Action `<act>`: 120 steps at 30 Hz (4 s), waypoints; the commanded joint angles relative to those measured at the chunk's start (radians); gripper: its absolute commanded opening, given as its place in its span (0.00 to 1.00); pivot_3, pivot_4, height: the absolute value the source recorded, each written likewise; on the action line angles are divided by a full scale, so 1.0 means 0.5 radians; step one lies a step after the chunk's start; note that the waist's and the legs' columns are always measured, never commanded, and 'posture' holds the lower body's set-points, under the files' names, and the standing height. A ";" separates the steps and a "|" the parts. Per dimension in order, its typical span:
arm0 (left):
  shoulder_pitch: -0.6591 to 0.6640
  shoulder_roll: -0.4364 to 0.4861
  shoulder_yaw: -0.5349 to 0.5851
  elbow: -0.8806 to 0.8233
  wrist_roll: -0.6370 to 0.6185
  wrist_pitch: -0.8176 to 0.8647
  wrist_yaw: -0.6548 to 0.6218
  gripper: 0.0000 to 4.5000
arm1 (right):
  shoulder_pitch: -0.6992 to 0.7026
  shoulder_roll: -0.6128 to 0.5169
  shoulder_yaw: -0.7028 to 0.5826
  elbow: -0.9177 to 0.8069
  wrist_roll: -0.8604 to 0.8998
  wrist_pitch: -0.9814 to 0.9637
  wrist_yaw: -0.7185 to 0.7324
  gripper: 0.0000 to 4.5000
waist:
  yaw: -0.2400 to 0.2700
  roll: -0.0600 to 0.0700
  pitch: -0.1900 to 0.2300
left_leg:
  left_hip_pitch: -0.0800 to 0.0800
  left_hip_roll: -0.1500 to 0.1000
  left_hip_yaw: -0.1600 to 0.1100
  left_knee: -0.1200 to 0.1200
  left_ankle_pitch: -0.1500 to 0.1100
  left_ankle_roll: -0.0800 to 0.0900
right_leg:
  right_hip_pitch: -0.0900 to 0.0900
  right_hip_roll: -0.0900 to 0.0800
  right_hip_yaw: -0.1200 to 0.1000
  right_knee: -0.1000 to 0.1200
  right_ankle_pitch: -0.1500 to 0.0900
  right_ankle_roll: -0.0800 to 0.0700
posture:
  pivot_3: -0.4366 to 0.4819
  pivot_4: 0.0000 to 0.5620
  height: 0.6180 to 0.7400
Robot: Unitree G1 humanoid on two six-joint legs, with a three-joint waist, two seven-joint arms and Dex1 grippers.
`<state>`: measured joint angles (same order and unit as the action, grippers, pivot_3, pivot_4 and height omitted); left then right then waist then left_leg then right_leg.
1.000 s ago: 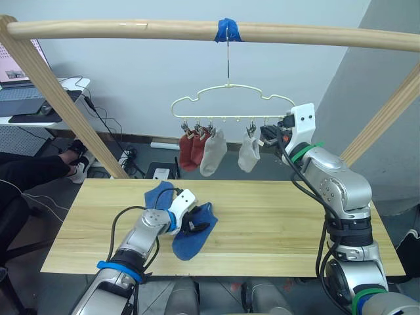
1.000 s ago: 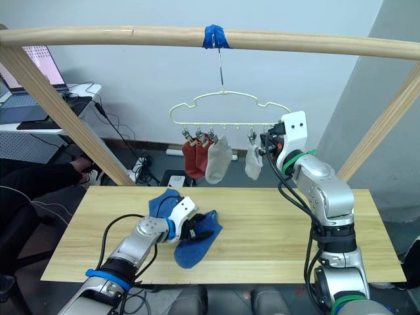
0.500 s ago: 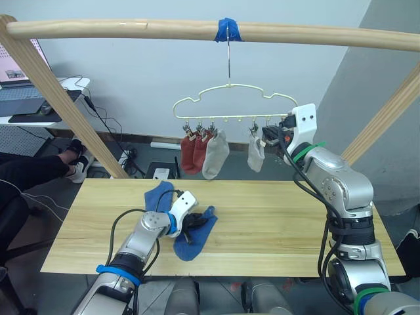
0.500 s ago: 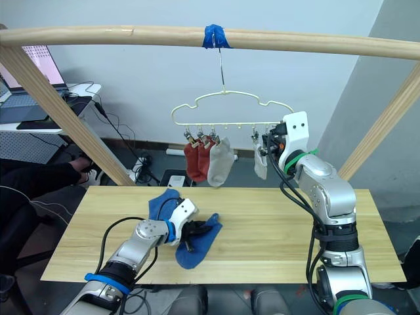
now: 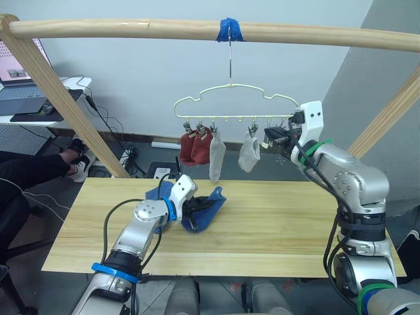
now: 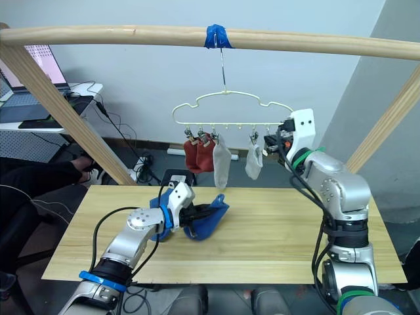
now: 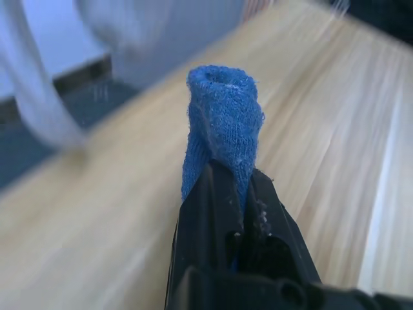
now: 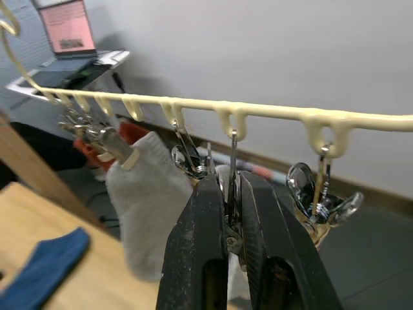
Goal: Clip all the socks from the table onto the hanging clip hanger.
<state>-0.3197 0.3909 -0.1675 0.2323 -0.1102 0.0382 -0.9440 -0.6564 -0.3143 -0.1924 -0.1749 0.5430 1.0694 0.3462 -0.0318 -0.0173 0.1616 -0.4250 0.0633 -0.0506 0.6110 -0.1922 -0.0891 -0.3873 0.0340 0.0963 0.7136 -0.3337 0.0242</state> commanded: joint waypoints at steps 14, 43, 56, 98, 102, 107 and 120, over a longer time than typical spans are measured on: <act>-0.296 -0.295 -0.038 -0.199 -0.075 -0.022 0.137 0.01 | -0.397 0.505 -0.899 -0.059 0.593 1.090 -0.474 0.01 | -0.006 0.000 0.000 | 0.000 -0.001 0.001 0.000 0.000 0.001 | -0.001 0.000 0.001 0.001 0.000 0.000 | 0.50 0.22 1.00; -0.452 -0.361 -0.044 -0.014 -0.017 -0.211 0.261 0.00 | -0.325 0.485 -0.826 -0.063 0.797 1.090 -0.702 0.21 | -0.006 0.000 0.000 | -0.001 -0.001 0.001 -0.001 0.000 0.001 | -0.001 0.000 0.001 -0.001 0.000 0.000 | 0.50 0.24 1.00; -0.481 -0.365 -0.031 0.025 -0.026 -0.222 0.264 0.00 | -0.323 0.413 -0.870 -0.069 0.766 1.052 -0.691 1.00 | -0.005 0.000 0.000 | -0.001 -0.001 0.001 -0.001 0.000 0.001 | -0.001 0.000 0.001 -0.001 0.000 0.000 | 0.50 0.24 1.00; 0.389 0.138 0.645 -1.431 -1.025 0.928 0.384 1.00 | 0.676 0.255 0.403 -0.391 -0.737 -1.266 -0.598 0.55 | 0.003 -0.001 0.001 | 0.000 -0.001 0.000 0.000 0.000 0.000 | 0.000 -0.001 0.002 -0.003 -0.006 0.011 | 0.57 0.25 1.00; 0.372 0.146 0.591 -1.491 -1.066 0.910 0.344 1.00 | 0.637 0.312 0.402 -0.305 -0.799 -1.332 -0.628 0.55 | 0.012 -0.002 0.001 | 0.000 -0.001 0.000 0.000 0.000 0.000 | 0.000 -0.001 0.001 -0.003 -0.006 0.011 | 0.60 0.26 1.00; 0.335 0.175 0.522 -1.534 -1.093 0.921 0.300 1.00 | 0.561 0.382 0.385 -0.161 -0.888 -1.426 -0.708 0.55 | 0.019 -0.002 0.002 | 0.000 -0.001 0.000 0.000 0.000 0.000 | 0.001 -0.001 0.001 -0.003 -0.006 0.011 | 0.61 0.27 1.00; 0.315 0.201 0.497 -1.577 -1.123 0.879 0.297 1.00 | 0.436 0.473 0.339 0.083 -1.014 -1.525 -0.852 0.55 | 0.026 -0.002 0.002 | 0.000 0.000 0.000 -0.001 0.000 0.000 | 0.000 -0.001 0.001 -0.003 -0.006 0.010 | 0.62 0.27 1.00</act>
<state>-0.1519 0.4856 0.0768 -0.5075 -0.6506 0.4943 -0.7950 -0.4164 -0.0826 -0.0147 -0.1268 0.0497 0.3321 -0.0691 -0.0189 -0.0183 0.1625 -0.4249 0.0632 -0.0506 0.6107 -0.1922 -0.0892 -0.3872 0.0334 0.0969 0.7119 -0.3368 0.0295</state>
